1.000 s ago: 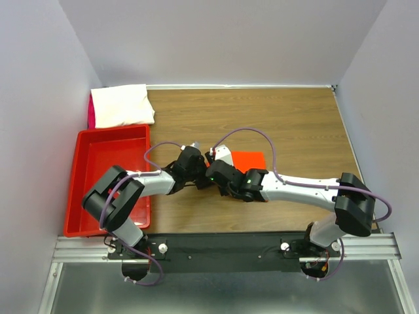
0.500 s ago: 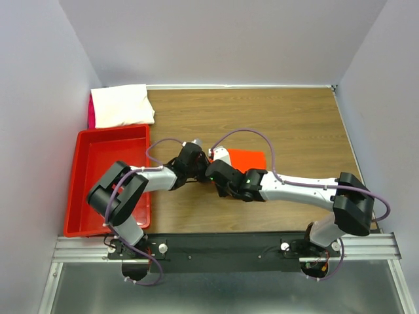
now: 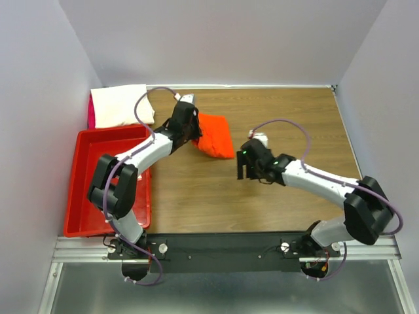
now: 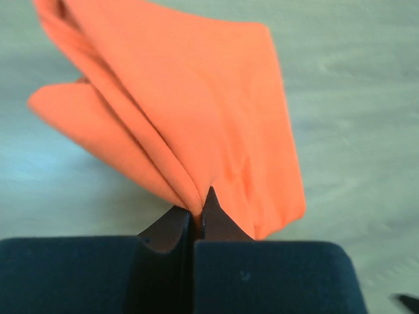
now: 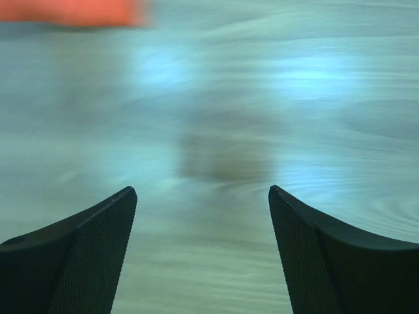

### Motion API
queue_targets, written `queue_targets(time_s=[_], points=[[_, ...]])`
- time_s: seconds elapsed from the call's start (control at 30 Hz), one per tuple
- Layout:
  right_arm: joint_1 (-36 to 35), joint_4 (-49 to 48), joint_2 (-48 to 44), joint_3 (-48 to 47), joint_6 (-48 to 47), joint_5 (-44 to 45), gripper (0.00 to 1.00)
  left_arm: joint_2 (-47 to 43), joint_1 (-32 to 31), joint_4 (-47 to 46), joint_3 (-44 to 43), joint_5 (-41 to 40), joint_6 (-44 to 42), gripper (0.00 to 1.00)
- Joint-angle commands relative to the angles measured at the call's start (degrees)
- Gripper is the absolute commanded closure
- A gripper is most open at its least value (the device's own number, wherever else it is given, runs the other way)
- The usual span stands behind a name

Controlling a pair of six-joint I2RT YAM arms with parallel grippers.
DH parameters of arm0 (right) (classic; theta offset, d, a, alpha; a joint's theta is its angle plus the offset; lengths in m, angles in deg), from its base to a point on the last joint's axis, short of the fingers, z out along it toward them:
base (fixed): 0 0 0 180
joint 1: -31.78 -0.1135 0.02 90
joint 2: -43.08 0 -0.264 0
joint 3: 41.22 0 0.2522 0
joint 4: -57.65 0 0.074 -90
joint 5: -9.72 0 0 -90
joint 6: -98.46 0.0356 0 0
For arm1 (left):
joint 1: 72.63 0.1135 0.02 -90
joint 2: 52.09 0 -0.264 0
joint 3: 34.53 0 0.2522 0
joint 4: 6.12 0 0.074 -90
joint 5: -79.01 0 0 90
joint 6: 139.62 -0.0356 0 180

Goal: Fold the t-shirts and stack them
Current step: Neatly place the folded tshirt to the corner

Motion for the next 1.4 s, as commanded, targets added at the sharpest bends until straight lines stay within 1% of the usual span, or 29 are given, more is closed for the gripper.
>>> queue_targets(time_s=[0.0, 0.07, 0.13, 0.2, 0.23, 0.27, 0.3, 0.33, 0.4, 0.43, 0.6, 0.63, 0.73, 0.83, 0.93, 1.0, 1.17, 1.23, 1.37], points=[[13.86, 2.05, -4.89, 3.53, 0.09, -5.28, 0.09, -1.02, 1.58, 9.07, -6.92, -11.53, -13.41, 1.00], [17.94, 2.14, -5.15, 4.15, -0.70, -9.14, 0.07, -0.84, 3.42, 10.58, -10.60, -14.95, -17.46, 1.00], [21.28, 2.14, -4.98, 4.24, -0.96, -11.00, 0.07, -0.23, 5.00, 12.24, -13.07, -16.46, -21.23, 1.00], [21.73, 2.14, -4.63, 4.24, -1.23, -12.15, 0.06, 1.26, 7.55, 12.96, -16.59, -16.99, -23.79, 1.00], [21.82, 2.14, -4.63, 4.24, -1.23, -12.67, 0.06, 2.92, 9.30, 13.31, -19.04, -16.21, -26.85, 1.00], [21.82, 2.14, -4.54, 4.24, -1.23, -12.68, 0.05, 3.90, 9.32, 13.48, -20.28, -15.94, -28.44, 1.00], [21.82, 2.23, -4.54, 4.15, -1.32, -13.20, 0.04, 5.12, 11.23, 14.36, -21.68, -15.93, -29.68, 1.00], [21.91, 2.23, -4.63, 4.24, -1.40, -13.29, 0.04, 6.27, 12.21, 14.80, -24.74, -15.06, -32.39, 1.00], [21.91, 2.32, -4.98, 4.68, -1.75, -14.25, 0.03, 10.40, 15.01, 16.29, -28.18, -14.44, -33.81, 1.00], [22.00, 2.32, -5.41, 4.77, -2.02, -14.52, 0.03, 12.93, 15.99, 18.21, -31.51, -13.48, -34.78, 1.00], [22.00, 3.37, -6.74, 4.95, -2.72, -15.05, 0.03, 18.66, 19.07, 20.77, -39.44, -11.90, -37.77, 1.00], [22.00, 3.89, -6.47, 4.42, -2.98, -14.61, 0.03, 20.41, 20.03, 21.04, -42.24, -10.32, -37.95, 1.00], [22.09, 4.95, -5.77, 3.19, -3.42, -13.91, 0.03, 23.50, 22.66, 22.62, -47.08, -7.07, -38.39, 1.00], [22.09, 6.27, -5.07, 1.52, -3.95, -13.38, 0.03, 28.24, 24.25, 25.52, -56.90, -3.82, -39.35, 1.00], [22.09, 7.67, -3.93, -0.15, -4.39, -13.20, 0.03, 31.67, 26.01, 28.76, -63.33, -2.93, -40.41, 1.00], [22.09, 9.25, -2.70, -2.08, -4.57, -12.77, 0.03, 32.12, 27.41, 30.00, -64.76, -1.96, -41.11, 1.00], [22.09, 12.24, -1.29, -6.48, -4.66, -11.01, 0.03, 30.10, 30.93, 32.03, -64.94, -0.12, -43.57, 1.00], [22.09, 14.43, -1.02, -8.49, -4.66, -9.87, 0.04, 29.66, 33.38, 33.43, -65.73, -0.38, -42.61, 1.00], [22.17, 16.37, -1.37, -10.61, -4.22, -8.72, 0.04, 29.66, 36.64, 34.32, -65.99, -2.40, -43.84, 1.00]])
